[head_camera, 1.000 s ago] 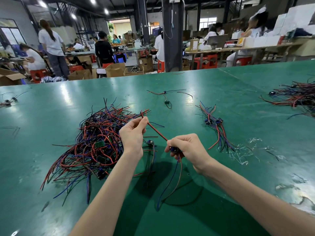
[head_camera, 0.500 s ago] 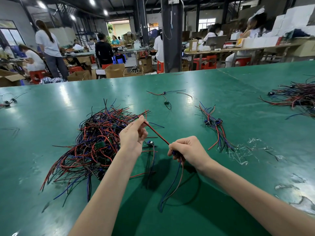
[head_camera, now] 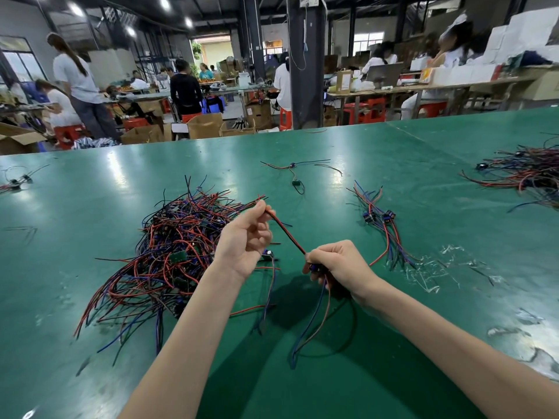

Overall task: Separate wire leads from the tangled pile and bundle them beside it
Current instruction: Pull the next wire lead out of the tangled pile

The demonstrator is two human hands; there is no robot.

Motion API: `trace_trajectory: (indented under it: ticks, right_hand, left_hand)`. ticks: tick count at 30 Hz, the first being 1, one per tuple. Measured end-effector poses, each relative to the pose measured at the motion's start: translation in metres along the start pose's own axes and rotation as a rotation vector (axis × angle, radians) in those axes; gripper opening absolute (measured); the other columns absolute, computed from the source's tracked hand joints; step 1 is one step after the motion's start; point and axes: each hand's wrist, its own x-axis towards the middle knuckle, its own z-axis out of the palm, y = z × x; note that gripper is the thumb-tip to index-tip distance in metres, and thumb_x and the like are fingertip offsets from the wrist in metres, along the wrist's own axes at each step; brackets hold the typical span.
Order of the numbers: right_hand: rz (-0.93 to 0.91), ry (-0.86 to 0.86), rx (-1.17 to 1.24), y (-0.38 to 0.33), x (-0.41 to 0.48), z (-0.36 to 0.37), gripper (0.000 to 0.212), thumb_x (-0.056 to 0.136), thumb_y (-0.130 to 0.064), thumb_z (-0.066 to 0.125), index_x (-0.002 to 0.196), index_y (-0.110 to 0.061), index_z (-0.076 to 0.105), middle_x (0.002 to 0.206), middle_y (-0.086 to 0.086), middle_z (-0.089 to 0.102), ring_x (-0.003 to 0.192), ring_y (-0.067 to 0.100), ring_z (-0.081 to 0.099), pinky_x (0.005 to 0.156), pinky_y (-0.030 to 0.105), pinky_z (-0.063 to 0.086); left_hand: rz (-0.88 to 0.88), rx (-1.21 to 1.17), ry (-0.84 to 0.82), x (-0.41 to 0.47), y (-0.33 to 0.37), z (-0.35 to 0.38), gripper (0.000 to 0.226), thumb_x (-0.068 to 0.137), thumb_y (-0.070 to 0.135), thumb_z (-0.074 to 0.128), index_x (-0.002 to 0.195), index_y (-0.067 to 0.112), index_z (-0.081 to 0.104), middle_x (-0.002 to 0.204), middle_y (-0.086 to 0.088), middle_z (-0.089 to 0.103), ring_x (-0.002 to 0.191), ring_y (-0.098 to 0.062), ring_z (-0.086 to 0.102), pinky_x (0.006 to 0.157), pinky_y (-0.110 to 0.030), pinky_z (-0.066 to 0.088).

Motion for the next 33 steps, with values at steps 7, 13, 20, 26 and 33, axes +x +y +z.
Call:
trace_trajectory:
  ticks: [7, 13, 20, 26, 33]
  right_hand:
    - [-0.042, -0.102, 0.093, -0.003, -0.004, 0.000, 0.027, 0.086, -0.003, 0.058, 0.062, -0.002, 0.069, 0.051, 0.000, 0.063, 0.045, 0.009, 0.056, 0.044, 0.016, 0.041]
    - [-0.059, -0.129, 0.105, -0.004, -0.005, -0.001, 0.029, 0.087, -0.004, 0.058, 0.061, -0.004, 0.071, 0.051, 0.002, 0.063, 0.043, 0.008, 0.054, 0.044, 0.017, 0.042]
    - [0.059, -0.215, 0.067, -0.003, -0.008, 0.000, 0.024, 0.085, -0.011, 0.062, 0.065, -0.008, 0.074, 0.055, 0.007, 0.062, 0.043, 0.010, 0.050, 0.043, 0.016, 0.040]
    - [0.127, -0.227, 0.115, -0.004, -0.007, 0.001, 0.020, 0.087, -0.012, 0.063, 0.072, -0.003, 0.074, 0.059, 0.009, 0.062, 0.045, 0.012, 0.051, 0.046, 0.019, 0.043]
    - [0.100, -0.191, 0.122, -0.002, -0.007, 0.003, 0.022, 0.087, -0.010, 0.062, 0.068, -0.004, 0.073, 0.056, 0.009, 0.061, 0.043, 0.012, 0.049, 0.045, 0.019, 0.042]
  left_hand:
    - [0.637, 0.698, 0.331, 0.012, -0.009, -0.019, 0.020, 0.084, 0.014, 0.070, 0.065, 0.014, 0.066, 0.051, 0.008, 0.061, 0.045, -0.002, 0.048, 0.050, -0.016, 0.042]
    - [0.721, 0.850, 0.368, 0.014, -0.009, -0.022, 0.020, 0.084, 0.018, 0.070, 0.065, 0.013, 0.067, 0.049, 0.009, 0.059, 0.046, -0.004, 0.049, 0.052, -0.018, 0.043]
    - [0.459, 0.481, 0.238, 0.011, -0.005, -0.018, 0.016, 0.083, 0.008, 0.070, 0.068, 0.008, 0.066, 0.050, 0.007, 0.062, 0.042, -0.002, 0.048, 0.045, -0.014, 0.043]
    - [0.395, 0.400, 0.246, 0.009, -0.006, -0.017, 0.016, 0.082, 0.011, 0.071, 0.067, 0.010, 0.066, 0.052, 0.006, 0.061, 0.045, -0.003, 0.049, 0.046, -0.014, 0.045]
    - [0.368, 0.372, 0.187, 0.010, -0.015, -0.013, 0.015, 0.086, 0.015, 0.068, 0.072, 0.010, 0.067, 0.060, 0.004, 0.065, 0.049, -0.003, 0.048, 0.048, -0.014, 0.044]
